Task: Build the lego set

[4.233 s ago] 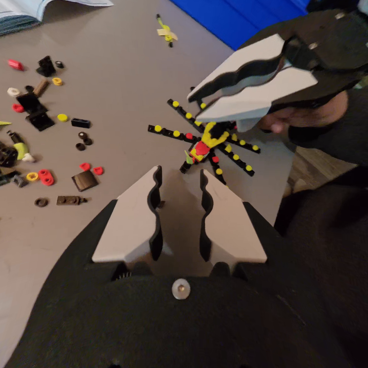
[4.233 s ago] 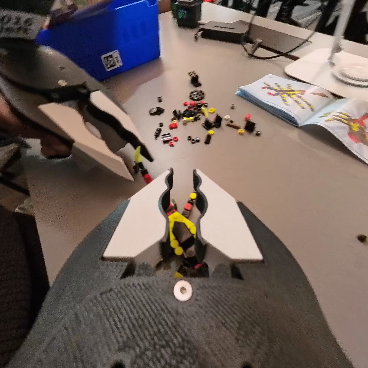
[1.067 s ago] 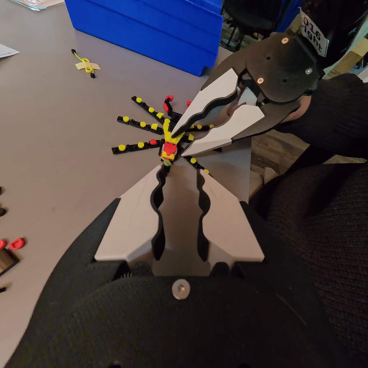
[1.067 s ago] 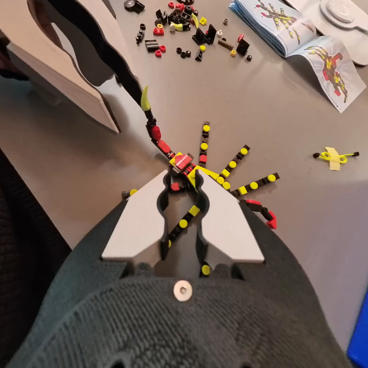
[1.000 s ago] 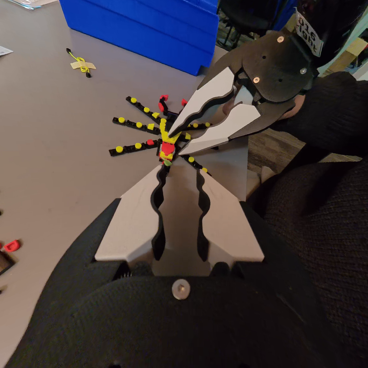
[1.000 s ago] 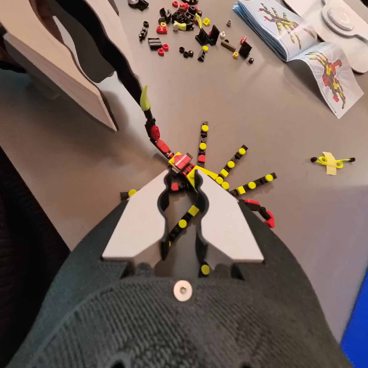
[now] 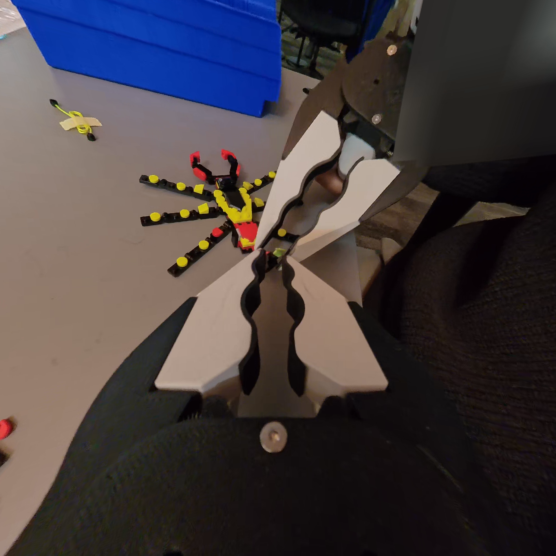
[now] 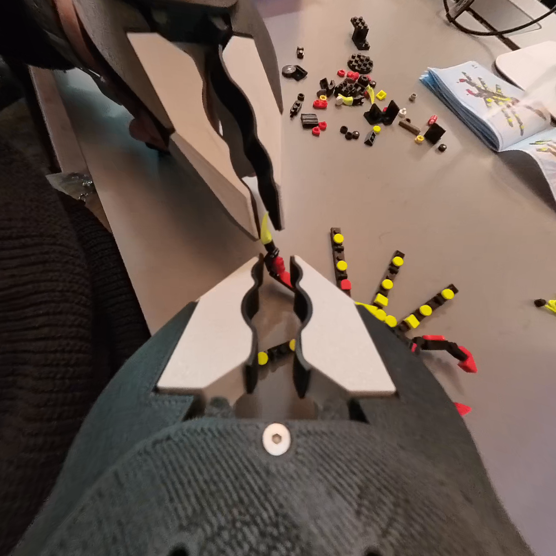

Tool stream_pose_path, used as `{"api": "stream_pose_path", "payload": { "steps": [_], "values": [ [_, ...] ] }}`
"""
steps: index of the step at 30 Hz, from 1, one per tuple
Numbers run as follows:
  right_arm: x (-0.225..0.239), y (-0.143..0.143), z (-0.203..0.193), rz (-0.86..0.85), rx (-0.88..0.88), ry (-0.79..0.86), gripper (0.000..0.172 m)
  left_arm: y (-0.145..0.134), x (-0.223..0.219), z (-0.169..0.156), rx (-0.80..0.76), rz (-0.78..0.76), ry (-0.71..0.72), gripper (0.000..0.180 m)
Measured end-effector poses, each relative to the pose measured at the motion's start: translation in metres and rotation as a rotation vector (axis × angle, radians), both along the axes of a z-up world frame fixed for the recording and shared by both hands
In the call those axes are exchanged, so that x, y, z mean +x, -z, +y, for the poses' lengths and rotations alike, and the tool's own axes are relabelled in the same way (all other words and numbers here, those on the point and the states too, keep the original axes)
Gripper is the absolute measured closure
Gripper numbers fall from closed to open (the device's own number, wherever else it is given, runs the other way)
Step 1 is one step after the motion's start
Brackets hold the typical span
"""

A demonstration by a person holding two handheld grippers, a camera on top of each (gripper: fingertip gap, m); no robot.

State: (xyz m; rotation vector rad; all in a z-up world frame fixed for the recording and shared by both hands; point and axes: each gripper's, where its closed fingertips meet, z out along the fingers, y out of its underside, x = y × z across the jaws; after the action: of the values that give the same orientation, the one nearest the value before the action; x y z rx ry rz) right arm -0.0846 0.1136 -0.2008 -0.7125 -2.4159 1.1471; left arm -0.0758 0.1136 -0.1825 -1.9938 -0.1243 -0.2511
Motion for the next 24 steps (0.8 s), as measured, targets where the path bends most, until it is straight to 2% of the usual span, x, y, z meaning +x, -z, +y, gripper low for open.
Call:
{"api": "stream_pose_path", "payload": {
  "steps": [3,11,24],
  "values": [
    [0.0001,0.0024,-0.0008,0.000,0.016,-0.005,0.160,-0.0028,0.0015,0.0005,0.012,-0.030,0.003,0.178],
    [0.0023,0.0048,-0.0004,-0.052,-0.002,-0.019,0.160,-0.0012,0.0032,0.0029,0.003,-0.026,-0.003,0.178],
    [0.0094,0.0065,-0.0039,-0.044,0.024,-0.087,0.160,-0.0004,0.0033,0.0099,-0.016,-0.076,-0.038,0.175]
  ]
}}
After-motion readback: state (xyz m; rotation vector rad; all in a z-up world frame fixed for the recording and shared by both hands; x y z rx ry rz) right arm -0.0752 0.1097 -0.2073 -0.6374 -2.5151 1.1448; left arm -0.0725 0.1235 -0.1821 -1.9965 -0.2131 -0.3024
